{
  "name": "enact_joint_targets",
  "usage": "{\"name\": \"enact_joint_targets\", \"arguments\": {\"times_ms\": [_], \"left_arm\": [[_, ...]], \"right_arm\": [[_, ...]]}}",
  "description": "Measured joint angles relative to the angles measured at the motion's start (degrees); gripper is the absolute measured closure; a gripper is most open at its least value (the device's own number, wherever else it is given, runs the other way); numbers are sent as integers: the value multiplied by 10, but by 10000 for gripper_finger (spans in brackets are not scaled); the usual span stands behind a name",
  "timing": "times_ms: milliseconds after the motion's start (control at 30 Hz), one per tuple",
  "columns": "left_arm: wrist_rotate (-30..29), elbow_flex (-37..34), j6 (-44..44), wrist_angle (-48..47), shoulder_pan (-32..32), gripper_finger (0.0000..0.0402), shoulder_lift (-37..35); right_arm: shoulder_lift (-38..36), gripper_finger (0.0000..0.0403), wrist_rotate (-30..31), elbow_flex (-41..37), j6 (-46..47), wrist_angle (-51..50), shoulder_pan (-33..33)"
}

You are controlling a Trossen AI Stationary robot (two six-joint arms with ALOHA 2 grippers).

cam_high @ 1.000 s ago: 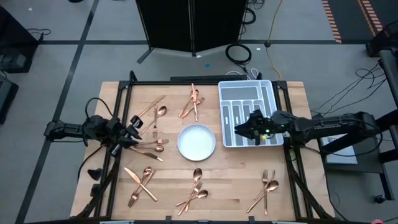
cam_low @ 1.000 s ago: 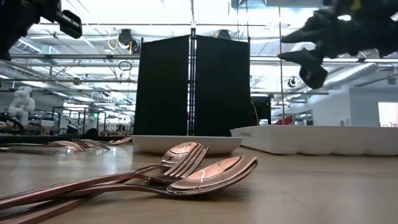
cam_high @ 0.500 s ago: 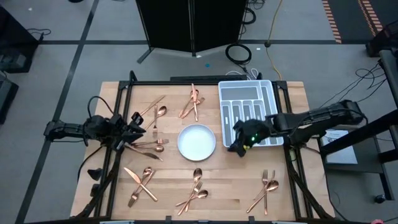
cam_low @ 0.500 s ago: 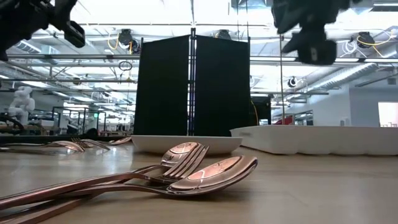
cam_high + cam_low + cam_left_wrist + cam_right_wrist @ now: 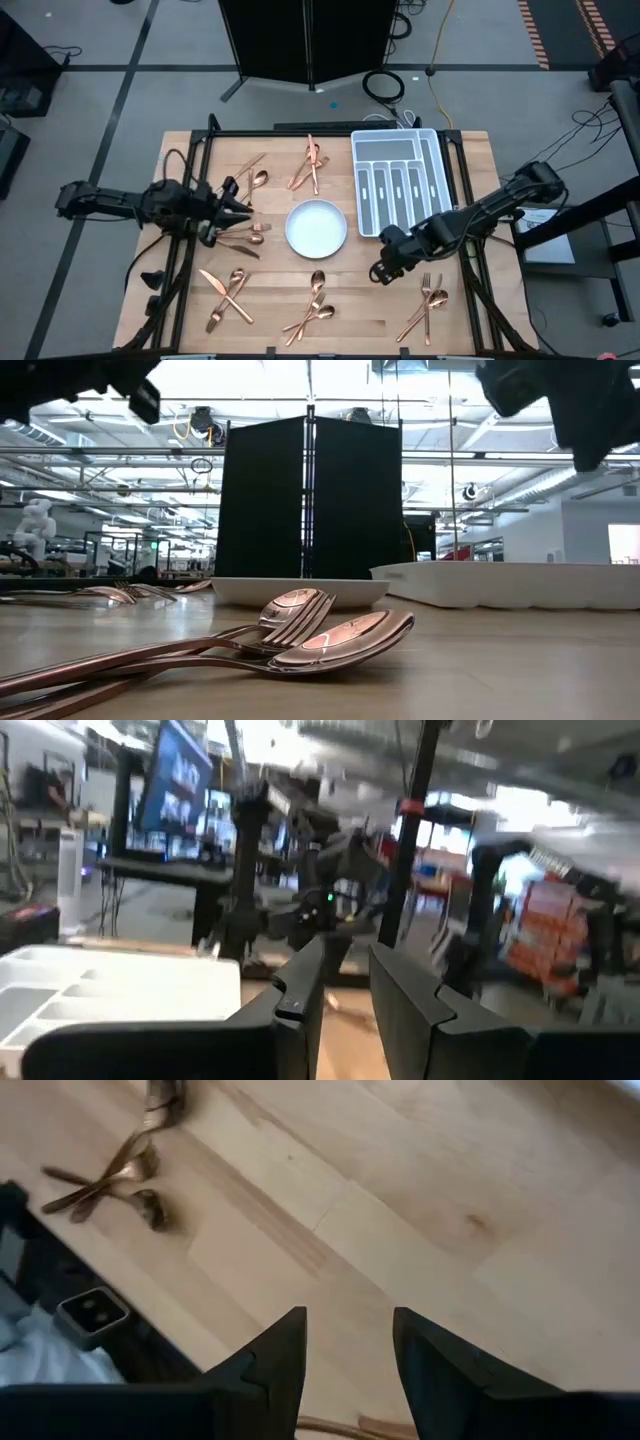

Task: Sort silverware
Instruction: Put the knife in the silverware tray

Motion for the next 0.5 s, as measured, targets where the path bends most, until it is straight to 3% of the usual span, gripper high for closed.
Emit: {"name": "enact_joint_targets", "arguments": {"times_ms": [300, 500], "left_arm": [[1, 104, 77, -90, 0, 324, 156], [1, 106, 96, -55, 0, 324, 224]], "right_arm": [[40, 259, -32, 0, 65, 8, 31], [42, 259, 43, 0, 51, 20, 29]]}}
